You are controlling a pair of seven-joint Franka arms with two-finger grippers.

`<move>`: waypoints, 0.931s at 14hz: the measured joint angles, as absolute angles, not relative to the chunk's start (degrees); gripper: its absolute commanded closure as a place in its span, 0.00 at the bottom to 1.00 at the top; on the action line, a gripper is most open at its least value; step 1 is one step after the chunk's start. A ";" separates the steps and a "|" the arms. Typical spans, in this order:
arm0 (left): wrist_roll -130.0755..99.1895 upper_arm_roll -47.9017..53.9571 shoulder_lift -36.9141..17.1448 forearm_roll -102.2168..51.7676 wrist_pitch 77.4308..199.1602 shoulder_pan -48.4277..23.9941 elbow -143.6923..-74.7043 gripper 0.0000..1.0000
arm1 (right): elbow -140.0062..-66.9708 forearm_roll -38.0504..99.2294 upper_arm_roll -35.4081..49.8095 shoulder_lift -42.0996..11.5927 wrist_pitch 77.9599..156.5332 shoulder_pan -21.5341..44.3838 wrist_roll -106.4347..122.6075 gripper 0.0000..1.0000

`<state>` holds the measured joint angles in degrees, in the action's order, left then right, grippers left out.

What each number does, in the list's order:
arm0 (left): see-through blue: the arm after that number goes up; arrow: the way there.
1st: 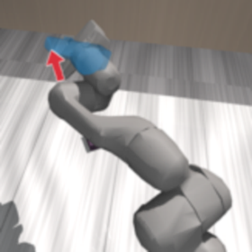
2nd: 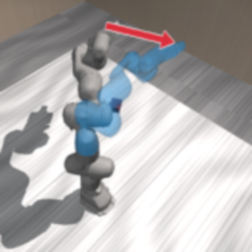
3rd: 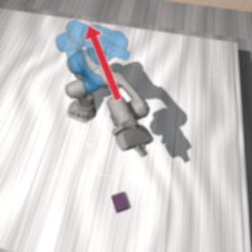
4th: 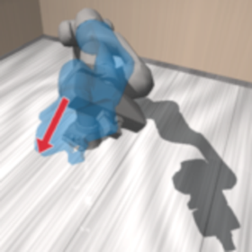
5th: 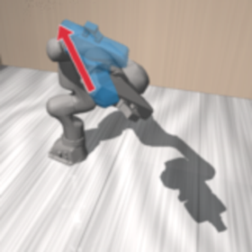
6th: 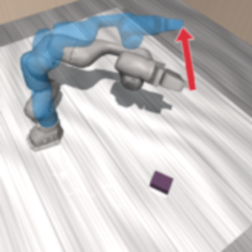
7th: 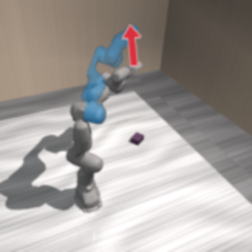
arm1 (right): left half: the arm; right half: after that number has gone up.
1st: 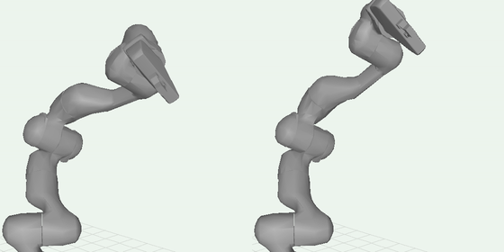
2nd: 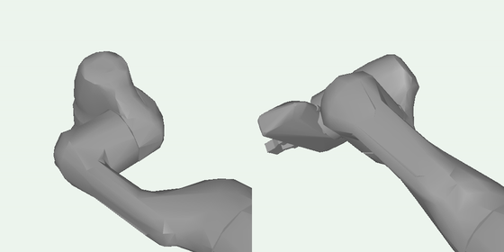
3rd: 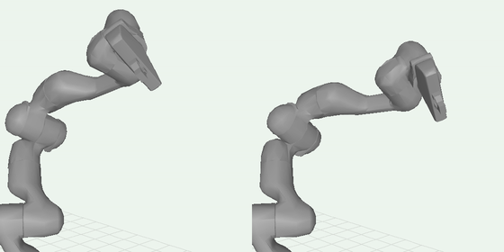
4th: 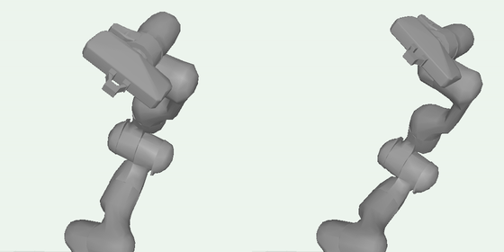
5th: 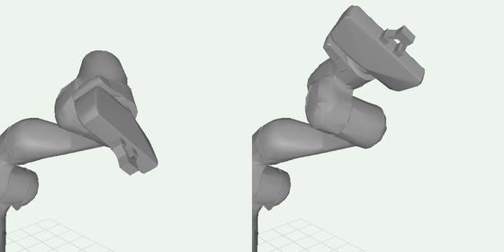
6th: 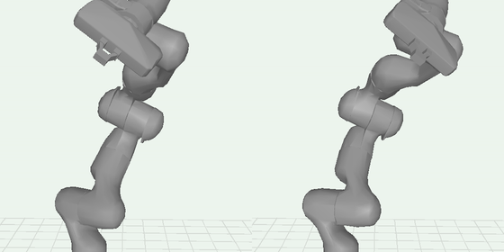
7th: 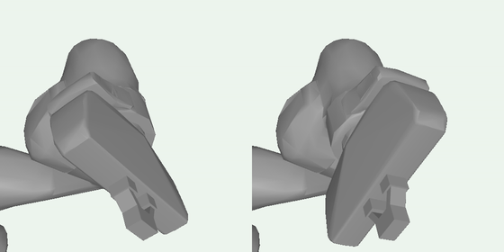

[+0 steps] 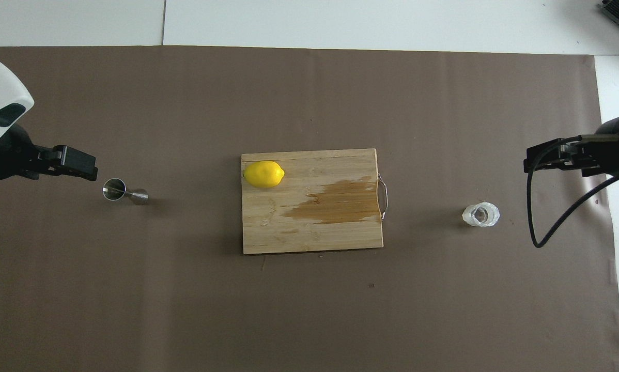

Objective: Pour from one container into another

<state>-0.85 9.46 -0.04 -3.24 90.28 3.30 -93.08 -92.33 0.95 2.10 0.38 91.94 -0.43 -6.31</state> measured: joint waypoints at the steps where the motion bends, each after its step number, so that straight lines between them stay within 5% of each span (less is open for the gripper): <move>1: -0.90 9.30 -0.04 -4.30 90.45 3.36 -93.22 0.00 | -92.33 0.95 2.10 0.38 91.94 -0.43 -6.31 0.00; 13: -24.33 7.99 -10.57 -14.71 95.08 9.63 -91.91 0.00 | -92.33 0.95 2.10 0.38 91.94 -0.43 -6.31 0.00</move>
<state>-24.33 7.99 -10.57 -14.71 95.08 9.63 -91.91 -92.33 0.95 2.10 0.38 91.94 -0.43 -6.31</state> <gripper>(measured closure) 0.000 0.000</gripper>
